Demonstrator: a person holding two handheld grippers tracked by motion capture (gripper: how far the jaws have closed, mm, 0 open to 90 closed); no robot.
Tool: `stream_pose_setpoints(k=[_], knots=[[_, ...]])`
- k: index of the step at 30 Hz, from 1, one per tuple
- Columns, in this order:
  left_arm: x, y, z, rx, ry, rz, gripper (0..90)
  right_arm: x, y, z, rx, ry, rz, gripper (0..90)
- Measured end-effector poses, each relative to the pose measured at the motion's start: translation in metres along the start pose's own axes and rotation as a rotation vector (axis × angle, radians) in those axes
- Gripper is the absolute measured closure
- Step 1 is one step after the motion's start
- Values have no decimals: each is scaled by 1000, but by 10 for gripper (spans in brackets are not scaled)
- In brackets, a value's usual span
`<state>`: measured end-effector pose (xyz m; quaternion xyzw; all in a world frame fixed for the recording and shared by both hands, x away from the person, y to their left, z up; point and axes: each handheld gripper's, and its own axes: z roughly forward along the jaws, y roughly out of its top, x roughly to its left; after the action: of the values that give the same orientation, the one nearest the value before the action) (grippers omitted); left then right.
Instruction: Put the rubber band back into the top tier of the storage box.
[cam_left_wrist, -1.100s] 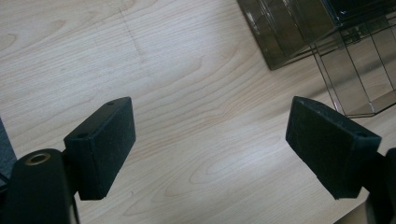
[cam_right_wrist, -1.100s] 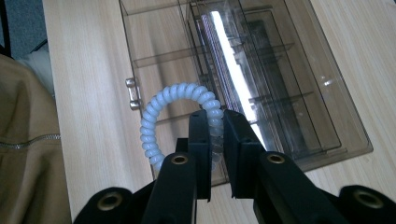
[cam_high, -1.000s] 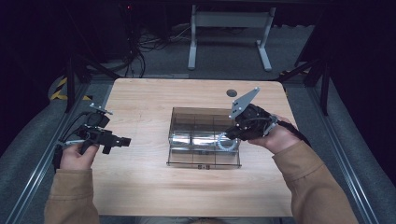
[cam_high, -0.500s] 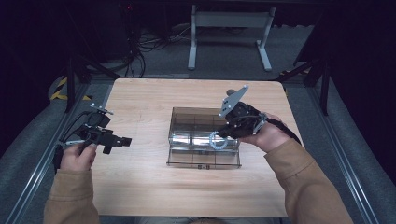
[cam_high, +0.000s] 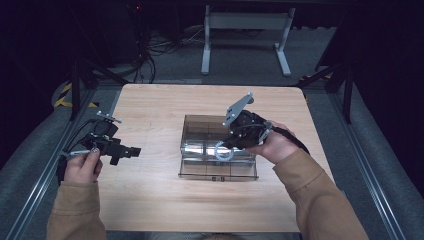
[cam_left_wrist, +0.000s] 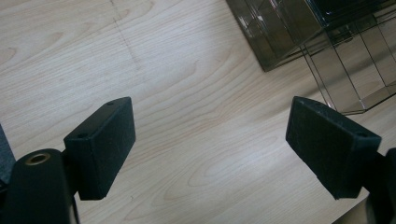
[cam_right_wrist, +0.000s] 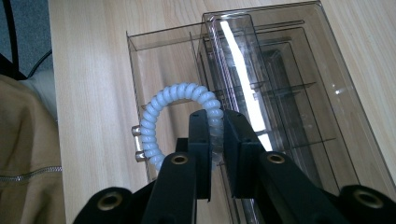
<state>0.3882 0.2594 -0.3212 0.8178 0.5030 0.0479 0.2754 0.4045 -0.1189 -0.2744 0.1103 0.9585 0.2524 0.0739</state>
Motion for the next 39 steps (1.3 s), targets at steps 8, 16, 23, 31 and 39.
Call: stream_pose_setpoints(k=[8, 16, 23, 31, 39], knots=[[0, 0, 0, -6, 2, -5, 165, -1, 4, 14, 27, 11, 15, 817], [2, 2, 1, 14, 12, -23, 165, -1, 3, 28, 75, 28, 36, 819], [2, 2, 0, 3, 7, -22, 165, 0, 0, 39, 108, 39, 55, 818], [2, 3, 0, 5, 5, -21, 165, 1, -3, 49, 131, 58, 60, 818], [2, 3, 1, 10, 9, -30, 165, 2, -5, 56, 153, 73, 65, 818]])
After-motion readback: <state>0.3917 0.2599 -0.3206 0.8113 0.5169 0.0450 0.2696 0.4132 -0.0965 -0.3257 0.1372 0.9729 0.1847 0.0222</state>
